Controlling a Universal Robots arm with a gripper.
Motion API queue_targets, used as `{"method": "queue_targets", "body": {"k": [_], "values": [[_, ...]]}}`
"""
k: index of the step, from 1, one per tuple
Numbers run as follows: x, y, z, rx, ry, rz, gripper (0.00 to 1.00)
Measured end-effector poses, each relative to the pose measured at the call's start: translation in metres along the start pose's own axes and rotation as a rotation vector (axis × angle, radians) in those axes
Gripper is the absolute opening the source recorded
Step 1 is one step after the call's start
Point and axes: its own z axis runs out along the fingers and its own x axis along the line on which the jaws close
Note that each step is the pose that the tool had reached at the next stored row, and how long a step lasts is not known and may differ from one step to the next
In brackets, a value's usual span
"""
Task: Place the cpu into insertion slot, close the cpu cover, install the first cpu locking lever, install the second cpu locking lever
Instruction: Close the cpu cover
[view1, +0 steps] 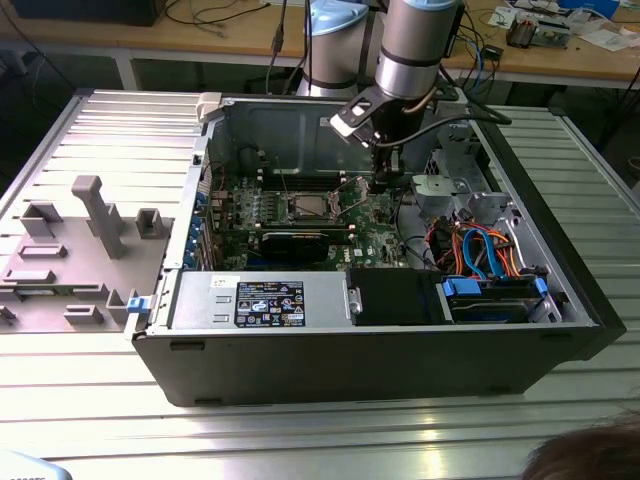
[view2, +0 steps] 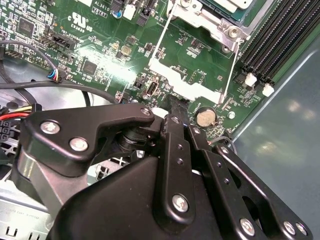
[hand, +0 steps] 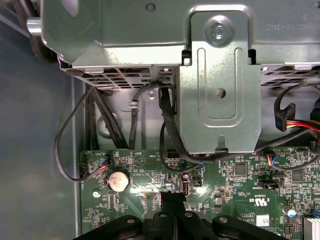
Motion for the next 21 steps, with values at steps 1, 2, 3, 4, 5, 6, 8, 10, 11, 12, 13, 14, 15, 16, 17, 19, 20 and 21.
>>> {"method": "queue_targets", "body": {"k": [1,2,3,4,5,6,8,10,11,12,13,14,15,16,17,19,20,21], "values": [[0.0000,0.0000,0.0004,0.0000,0.0000,0.000,0.11],[0.0000,0.0000,0.0007,0.0000,0.0000,0.000,0.11],[0.0000,0.0000,0.0011,0.0000,-0.0001,0.000,0.11],[0.0000,0.0000,0.0016,0.0000,-0.0001,0.000,0.11],[0.0000,0.0000,0.0018,0.0000,-0.0001,0.000,0.11],[0.0000,0.0000,0.0021,0.0000,-0.0001,0.000,0.11],[0.0000,0.0000,0.0029,0.0000,-0.0001,0.000,0.11],[0.0000,0.0000,0.0034,0.0000,-0.0001,0.000,0.11],[0.0000,0.0000,0.0038,0.0001,0.0000,0.000,0.11],[0.0000,0.0000,0.0041,0.0000,-0.0001,0.000,0.11],[0.0000,0.0000,0.0043,0.0000,0.0000,0.000,0.11],[0.0001,0.0000,0.0046,0.0000,0.0000,0.000,0.11],[0.0001,0.0000,0.0049,0.0000,0.0000,0.000,0.11],[0.0000,0.0000,0.0054,0.0000,-0.0001,0.000,0.11],[0.0000,0.0000,0.0057,0.0000,-0.0001,0.000,0.11],[0.0000,0.0000,0.0062,0.0000,-0.0001,0.000,0.11],[0.0001,0.0000,0.0065,0.0000,-0.0001,0.000,0.11],[0.0001,0.0000,0.0067,0.0000,-0.0001,0.000,0.11]]}}
